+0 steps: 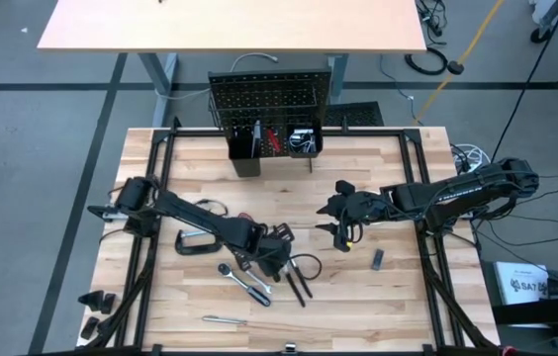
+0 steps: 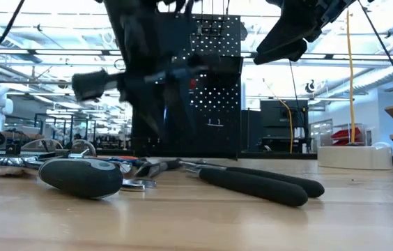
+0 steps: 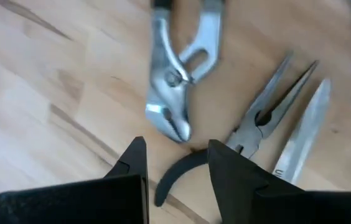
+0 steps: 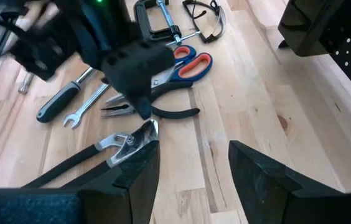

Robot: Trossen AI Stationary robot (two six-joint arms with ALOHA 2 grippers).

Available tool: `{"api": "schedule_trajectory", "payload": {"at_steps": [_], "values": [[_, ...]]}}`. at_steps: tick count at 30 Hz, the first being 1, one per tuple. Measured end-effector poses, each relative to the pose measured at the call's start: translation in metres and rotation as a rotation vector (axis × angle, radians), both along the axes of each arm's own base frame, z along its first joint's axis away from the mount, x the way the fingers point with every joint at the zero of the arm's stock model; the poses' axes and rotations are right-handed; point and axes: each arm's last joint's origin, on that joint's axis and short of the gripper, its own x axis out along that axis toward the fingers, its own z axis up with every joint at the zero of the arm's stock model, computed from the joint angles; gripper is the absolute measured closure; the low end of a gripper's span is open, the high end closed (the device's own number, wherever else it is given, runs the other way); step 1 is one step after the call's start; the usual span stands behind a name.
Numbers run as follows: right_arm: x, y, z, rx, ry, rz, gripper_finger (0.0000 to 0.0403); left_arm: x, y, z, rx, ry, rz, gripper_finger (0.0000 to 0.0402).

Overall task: Hang tools onto peg board
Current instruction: Put the slip joint pliers on the left black bin on the peg board

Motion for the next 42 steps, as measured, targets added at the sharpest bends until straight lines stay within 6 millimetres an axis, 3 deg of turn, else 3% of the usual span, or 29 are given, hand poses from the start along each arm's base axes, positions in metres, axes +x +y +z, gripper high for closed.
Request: {"api": "schedule_trajectory", "payload": {"at_steps": [5,16,23,32,37,42], "values": [[0.000,0.000,0.000,0.002,0.000,0.000,0.0218,0.006,-0.005,0.011,-0.103,-0.084,-0.077,0.0300],[0.000,0.000,0.000,0.023,-0.004,-0.016,0.0218,0.025,-0.007,-0.019,-0.207,-0.106,-0.141,0.0300],[0.000,0.000,0.000,0.023,-0.003,-0.016,0.0218,0.026,-0.009,-0.021,-0.230,-0.100,-0.201,0.0300],[0.000,0.000,0.000,0.019,-0.002,-0.014,0.0218,0.030,-0.011,-0.009,-0.298,-0.107,-0.052,0.0300],[0.000,0.000,0.000,0.020,0.001,-0.015,0.0218,0.025,-0.001,-0.012,-0.231,-0.037,-0.011,0.0300],[0.000,0.000,0.000,0.021,0.002,-0.015,0.0218,0.025,0.023,-0.014,-0.199,0.011,0.002,0.0300]]}}
